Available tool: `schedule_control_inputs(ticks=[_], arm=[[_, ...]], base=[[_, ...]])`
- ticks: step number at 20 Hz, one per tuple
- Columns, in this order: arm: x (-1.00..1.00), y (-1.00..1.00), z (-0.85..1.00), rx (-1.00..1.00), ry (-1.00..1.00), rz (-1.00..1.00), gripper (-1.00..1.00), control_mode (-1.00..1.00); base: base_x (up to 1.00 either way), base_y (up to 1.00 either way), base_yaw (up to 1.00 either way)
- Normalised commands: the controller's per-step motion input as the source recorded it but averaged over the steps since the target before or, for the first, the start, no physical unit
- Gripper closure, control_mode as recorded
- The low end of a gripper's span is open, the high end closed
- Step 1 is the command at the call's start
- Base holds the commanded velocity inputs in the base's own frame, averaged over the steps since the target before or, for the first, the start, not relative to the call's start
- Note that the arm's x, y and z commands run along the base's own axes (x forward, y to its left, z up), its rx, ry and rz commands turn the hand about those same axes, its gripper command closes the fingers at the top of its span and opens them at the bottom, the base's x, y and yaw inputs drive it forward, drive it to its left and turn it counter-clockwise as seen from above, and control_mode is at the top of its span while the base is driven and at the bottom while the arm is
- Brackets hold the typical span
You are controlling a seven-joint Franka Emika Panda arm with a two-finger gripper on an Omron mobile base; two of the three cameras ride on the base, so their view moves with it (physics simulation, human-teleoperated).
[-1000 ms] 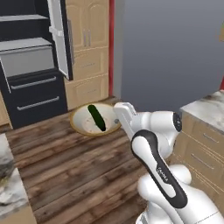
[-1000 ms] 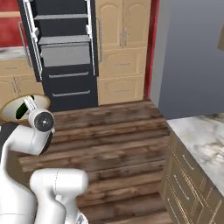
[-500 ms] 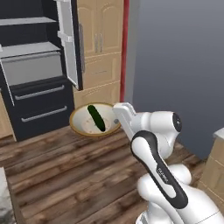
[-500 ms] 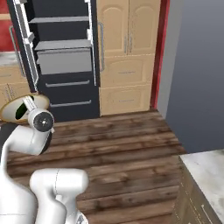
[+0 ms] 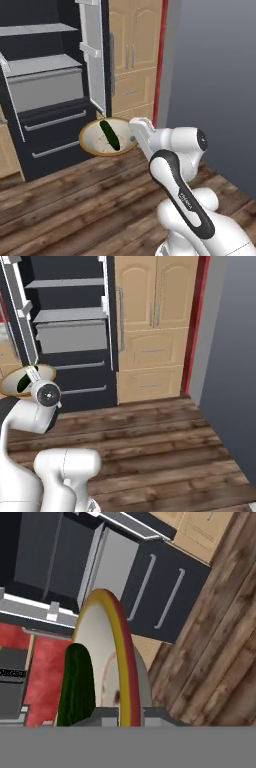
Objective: Move the mug from next to the sink to the open cabinet. Then, move the bowl with the cucumber to the fridge to clear the area for faucet cleaning.
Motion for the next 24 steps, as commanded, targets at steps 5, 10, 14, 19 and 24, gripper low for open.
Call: schedule_control_inputs(ticks=[5,10,14,19,24], arm=[[0.00,0.00,0.00,0.00,0.00,0.00,1.00,1.00],[0.00,0.00,0.00,0.00,0.00,0.00,1.00,1.00],[0.00,0.00,0.00,0.00,0.00,0.00,1.00,1.00],[0.00,0.00,0.00,0.00,0.00,0.00,1.00,1.00],[0.00,0.00,0.00,0.00,0.00,0.00,1.00,1.00]], base=[[1.00,0.49,0.00],[1.00,0.65,-0.03],[1.00,0.77,-0.11],[1.00,0.88,-0.19],[1.00,0.76,-0.21]])
